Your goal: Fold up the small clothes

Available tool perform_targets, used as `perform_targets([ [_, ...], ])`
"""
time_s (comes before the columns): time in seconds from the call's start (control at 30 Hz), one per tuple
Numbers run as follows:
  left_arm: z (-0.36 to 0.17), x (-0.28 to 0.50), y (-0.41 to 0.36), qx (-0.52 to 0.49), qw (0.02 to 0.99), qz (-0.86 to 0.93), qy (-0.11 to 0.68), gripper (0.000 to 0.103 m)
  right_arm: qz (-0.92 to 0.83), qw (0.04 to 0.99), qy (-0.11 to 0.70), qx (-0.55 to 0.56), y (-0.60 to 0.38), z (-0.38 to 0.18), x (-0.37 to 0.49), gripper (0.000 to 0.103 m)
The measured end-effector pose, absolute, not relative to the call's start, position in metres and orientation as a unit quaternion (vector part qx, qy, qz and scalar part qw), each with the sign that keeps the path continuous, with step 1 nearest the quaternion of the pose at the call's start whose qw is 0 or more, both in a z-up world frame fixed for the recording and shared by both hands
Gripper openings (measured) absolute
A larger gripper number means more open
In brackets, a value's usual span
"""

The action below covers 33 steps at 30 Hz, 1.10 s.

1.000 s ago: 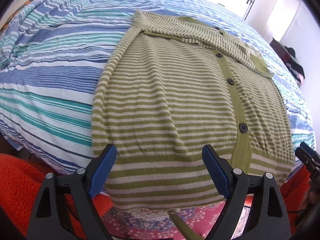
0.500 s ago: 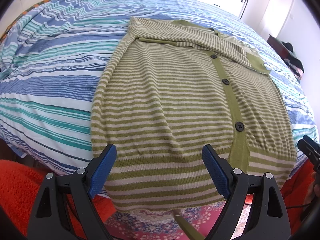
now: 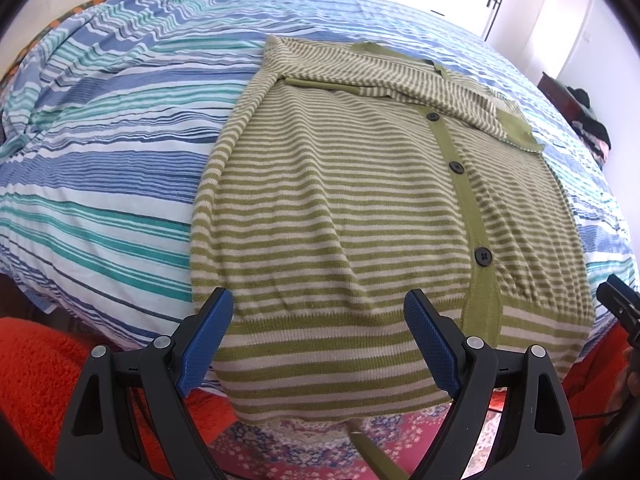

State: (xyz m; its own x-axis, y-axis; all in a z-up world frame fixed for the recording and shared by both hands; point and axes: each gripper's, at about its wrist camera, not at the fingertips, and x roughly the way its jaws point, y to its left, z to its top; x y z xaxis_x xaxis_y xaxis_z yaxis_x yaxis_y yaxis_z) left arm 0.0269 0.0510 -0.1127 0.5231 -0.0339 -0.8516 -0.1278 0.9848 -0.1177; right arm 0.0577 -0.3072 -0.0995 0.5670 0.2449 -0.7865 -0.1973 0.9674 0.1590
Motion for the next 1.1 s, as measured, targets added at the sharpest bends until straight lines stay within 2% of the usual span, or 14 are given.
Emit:
perform_targets([
  [1.1,-0.1124,0.0279,0.0582,-0.088,0.867,0.030,0.489,0.088,0.125,0.884,0.449,0.026,-0.3075,-0.0994,0.0570,0.095],
])
